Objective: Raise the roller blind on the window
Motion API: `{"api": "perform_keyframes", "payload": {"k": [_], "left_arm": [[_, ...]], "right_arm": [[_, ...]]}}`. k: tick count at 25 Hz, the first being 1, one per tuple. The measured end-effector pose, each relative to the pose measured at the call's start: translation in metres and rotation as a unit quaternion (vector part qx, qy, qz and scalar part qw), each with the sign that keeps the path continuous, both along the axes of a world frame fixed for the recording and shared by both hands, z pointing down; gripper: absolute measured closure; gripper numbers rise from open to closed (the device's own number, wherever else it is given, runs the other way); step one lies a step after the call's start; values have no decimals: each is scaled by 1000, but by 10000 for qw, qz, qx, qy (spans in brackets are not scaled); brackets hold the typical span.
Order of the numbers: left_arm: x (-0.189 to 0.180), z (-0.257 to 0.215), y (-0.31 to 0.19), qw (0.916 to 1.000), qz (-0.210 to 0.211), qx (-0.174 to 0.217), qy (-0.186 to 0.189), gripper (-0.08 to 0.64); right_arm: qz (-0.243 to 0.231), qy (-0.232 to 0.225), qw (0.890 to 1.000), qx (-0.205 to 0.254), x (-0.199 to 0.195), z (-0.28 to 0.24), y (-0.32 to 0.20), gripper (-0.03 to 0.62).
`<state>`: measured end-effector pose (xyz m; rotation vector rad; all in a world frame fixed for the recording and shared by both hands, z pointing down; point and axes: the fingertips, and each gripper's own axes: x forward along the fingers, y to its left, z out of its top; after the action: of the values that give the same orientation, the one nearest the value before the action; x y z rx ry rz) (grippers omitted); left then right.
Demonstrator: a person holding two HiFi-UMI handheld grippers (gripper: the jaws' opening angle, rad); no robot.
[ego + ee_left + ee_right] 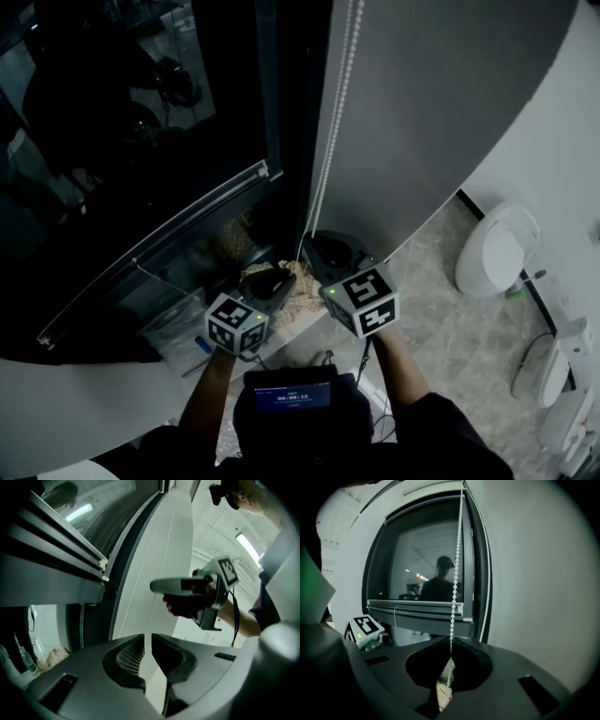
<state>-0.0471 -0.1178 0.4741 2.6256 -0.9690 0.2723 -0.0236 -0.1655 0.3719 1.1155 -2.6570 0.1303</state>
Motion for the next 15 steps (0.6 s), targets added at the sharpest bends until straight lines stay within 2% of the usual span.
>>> {"api": "perform_keyframes", "payload": {"k": [4, 8, 9, 11, 15], "left_arm": [[-7, -16, -4, 9998, -114, 175, 64, 540], [-10, -27, -5, 9992, -226, 287, 150, 540], [-10, -29, -5, 9991, -243, 314, 171, 540], [-8, -31, -6, 9989, -250, 338, 191, 540], [-4, -32, -8, 9988, -246, 355, 216, 540]], "right_arm": [[151, 161, 9993, -290, 6, 43, -2, 578], [154, 163, 9996, -184, 6, 41, 4, 577], [196, 240, 9994, -176, 9, 43, 6, 557], [346, 388, 9983, -245, 19, 54, 12, 525], [620, 421, 9963, -414, 39, 70, 24, 523]]}}
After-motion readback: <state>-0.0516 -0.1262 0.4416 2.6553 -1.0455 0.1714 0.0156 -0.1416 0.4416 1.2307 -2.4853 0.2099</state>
